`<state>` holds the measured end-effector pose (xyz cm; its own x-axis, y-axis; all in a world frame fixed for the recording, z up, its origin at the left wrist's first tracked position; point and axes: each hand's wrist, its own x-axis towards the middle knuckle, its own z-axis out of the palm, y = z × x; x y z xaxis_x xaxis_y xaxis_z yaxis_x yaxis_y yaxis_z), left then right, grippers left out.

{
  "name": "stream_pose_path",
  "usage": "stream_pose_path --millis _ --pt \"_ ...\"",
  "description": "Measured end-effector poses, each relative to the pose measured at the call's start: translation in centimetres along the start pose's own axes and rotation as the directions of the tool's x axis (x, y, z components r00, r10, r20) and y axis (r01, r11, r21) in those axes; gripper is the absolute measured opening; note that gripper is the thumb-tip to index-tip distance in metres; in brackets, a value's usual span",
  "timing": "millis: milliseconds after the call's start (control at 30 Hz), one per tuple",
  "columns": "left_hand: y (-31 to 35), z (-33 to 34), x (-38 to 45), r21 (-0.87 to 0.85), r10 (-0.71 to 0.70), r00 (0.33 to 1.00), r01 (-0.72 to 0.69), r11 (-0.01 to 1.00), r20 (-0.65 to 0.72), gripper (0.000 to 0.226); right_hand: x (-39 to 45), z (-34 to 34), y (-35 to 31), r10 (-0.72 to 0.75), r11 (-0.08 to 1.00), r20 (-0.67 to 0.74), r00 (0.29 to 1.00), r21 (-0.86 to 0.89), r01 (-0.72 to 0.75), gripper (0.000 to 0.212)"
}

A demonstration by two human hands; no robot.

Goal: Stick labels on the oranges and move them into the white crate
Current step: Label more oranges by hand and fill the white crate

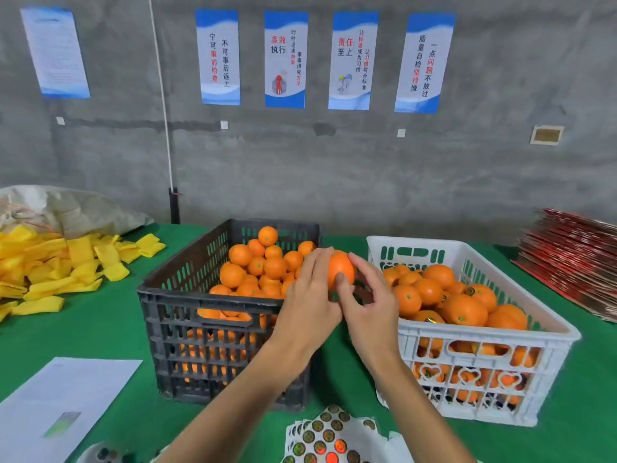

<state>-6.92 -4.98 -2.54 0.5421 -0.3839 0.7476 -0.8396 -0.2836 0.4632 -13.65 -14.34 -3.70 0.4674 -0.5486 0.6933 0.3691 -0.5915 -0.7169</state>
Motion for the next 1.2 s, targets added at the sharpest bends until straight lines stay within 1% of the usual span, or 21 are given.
stream_pose_path --millis 67,133,233,300,400,467,500,533,600,633,700,733,767,867,933,1033,1133,1200 --pt "0.0 1.7 -3.2 -0.034 -0.04 0.998 0.042 0.999 0.05 0.066 -2.8 -1.5 1.7 -0.004 0.999 -0.002 1.0 -0.048 0.004 0.039" --pt "-0.5 3.5 -6.5 -0.028 -0.115 0.981 0.121 0.992 0.157 0.068 -5.8 -2.6 3.7 0.037 0.996 0.014 0.999 -0.085 -0.036 0.04" --pt "-1.8 5.9 -11.1 -0.005 -0.232 0.927 0.245 0.97 0.295 0.066 -10.1 -3.5 7.0 0.118 0.982 0.068 0.991 -0.154 -0.106 0.04" --pt "-2.5 7.2 -13.6 -0.012 -0.3 0.884 0.325 0.945 0.358 0.063 -12.6 -3.8 8.9 0.18 0.971 0.104 0.978 -0.175 -0.16 0.041" --pt "-3.8 8.4 -16.6 -0.006 -0.372 0.841 0.407 0.914 0.394 0.06 -15.3 -4.0 11.2 0.264 0.95 0.163 0.951 -0.217 -0.226 0.04" --pt "-4.9 8.9 -18.3 -0.001 -0.391 0.828 0.428 0.904 0.402 0.06 -16.2 -4.5 12.5 0.329 0.928 0.208 0.921 -0.25 -0.275 0.029" --pt "-5.5 8.9 -19.1 -0.035 -0.4 0.822 0.451 0.892 0.406 0.062 -16.4 -5.1 13.1 0.361 0.917 0.238 0.901 -0.269 -0.296 0.021" --pt "-6.0 8.8 -19.6 -0.099 -0.424 0.811 0.499 0.861 0.404 0.064 -16.6 -5.6 13.6 0.382 0.907 0.276 0.882 -0.294 -0.301 0.017" --pt "-6.9 8.7 -20.3 -0.249 -0.492 0.785 0.598 0.762 0.378 0.065 -17.1 -6.6 14.4 0.407 0.894 0.384 0.829 -0.354 -0.275 0.023" --pt "-7.3 8.8 -20.5 -0.311 -0.515 0.772 0.627 0.714 0.373 0.065 -17.3 -6.8 14.6 0.417 0.89 0.451 0.79 -0.38 -0.252 0.031" --pt "-7.8 9.2 -20.7 -0.396 -0.523 0.755 0.654 0.645 0.395 0.064 -17.8 -7.0 15.0 0.427 0.884 0.557 0.712 -0.424 -0.199 0.051" --pt "-7.9 9.3 -20.8 -0.431 -0.513 0.758 0.652 0.624 0.403 0.064 -17.9 -7.0 15.3 0.429 0.876 0.585 0.688 -0.457 -0.157 0.059" --pt "-7.9 9.4 -21.0 -0.465 -0.504 0.765 0.644 0.608 0.401 0.062 -17.9 -7.0 15.5 0.418 0.863 0.6 0.682 -0.497 -0.093 0.064" --pt "-7.9 9.3 -21.2 -0.564 -0.5 0.788 0.61 0.556 0.36 0.058 -17.1 -6.6 15.8 0.34 0.791 0.629 0.699 -0.594 0.15 0.071" --pt "-8.1 9.2 -21.4 -0.607 -0.512 0.795 0.591 0.531 0.326 0.055 -16.7 -6.1 15.9 0.318 0.757 0.641 0.698 -0.615 0.22 0.073" --pt "-8.2 9.1 -21.7 -0.618 -0.54 0.788 0.589 0.521 0.295 0.049 -16.5 -5.7 16.4 0.328 0.771 0.628 0.705 -0.61 0.184 0.068" --pt "-8.3 9.0 -21.8 -0.604 -0.566 0.772 0.606 0.518 0.289 0.046 -16.2 -5.6 16.8 0.332 0.826 0.574 0.749 -0.561 0.063 0.053" --pt "-8.4 8.9 -21.8 -0.577 -0.579 0.763 0.62 0.532 0.286 0.045 -15.8 -5.2 16.7 0.36 0.851 0.536 0.764 -0.524 -0.034 0.042"
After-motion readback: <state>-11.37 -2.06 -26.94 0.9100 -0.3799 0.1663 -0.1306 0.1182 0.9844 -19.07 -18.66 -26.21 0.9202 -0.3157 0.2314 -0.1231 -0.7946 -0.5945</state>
